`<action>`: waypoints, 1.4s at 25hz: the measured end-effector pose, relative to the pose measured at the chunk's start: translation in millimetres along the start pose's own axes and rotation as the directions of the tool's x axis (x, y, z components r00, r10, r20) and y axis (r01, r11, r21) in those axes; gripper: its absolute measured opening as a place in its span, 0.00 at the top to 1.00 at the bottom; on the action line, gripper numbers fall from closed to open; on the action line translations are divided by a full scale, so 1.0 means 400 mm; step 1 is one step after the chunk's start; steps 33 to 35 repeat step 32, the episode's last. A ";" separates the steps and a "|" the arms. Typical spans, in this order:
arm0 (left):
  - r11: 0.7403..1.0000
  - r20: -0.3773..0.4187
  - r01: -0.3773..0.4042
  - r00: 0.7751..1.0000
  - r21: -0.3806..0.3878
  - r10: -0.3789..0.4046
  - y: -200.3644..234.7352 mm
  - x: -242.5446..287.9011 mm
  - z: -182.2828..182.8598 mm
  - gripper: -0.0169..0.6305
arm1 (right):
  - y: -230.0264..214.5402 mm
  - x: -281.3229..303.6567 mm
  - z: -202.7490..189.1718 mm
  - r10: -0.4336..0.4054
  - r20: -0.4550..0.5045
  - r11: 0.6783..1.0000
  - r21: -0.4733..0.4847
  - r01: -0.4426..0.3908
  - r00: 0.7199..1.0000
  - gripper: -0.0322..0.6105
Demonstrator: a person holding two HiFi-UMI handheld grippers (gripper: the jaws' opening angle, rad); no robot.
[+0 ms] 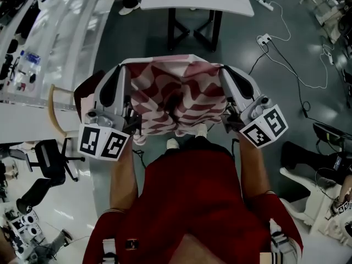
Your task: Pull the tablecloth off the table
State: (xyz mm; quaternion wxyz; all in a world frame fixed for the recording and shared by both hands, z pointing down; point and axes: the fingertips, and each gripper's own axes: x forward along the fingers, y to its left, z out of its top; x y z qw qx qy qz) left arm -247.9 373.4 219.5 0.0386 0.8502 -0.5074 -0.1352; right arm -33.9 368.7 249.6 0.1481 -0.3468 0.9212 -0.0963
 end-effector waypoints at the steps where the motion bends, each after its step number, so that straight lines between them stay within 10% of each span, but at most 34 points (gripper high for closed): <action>1: 1.000 -0.003 -0.003 1.000 -0.005 0.003 0.007 0.000 -0.005 0.96 | -0.003 0.005 -0.002 -0.001 -0.003 1.000 -0.005 0.001 1.000 0.93; 35: 0.998 -0.010 0.036 0.999 -0.047 -0.036 0.074 0.095 -0.014 0.96 | -0.084 0.063 0.009 -0.102 -0.012 0.992 -0.074 0.101 0.995 0.93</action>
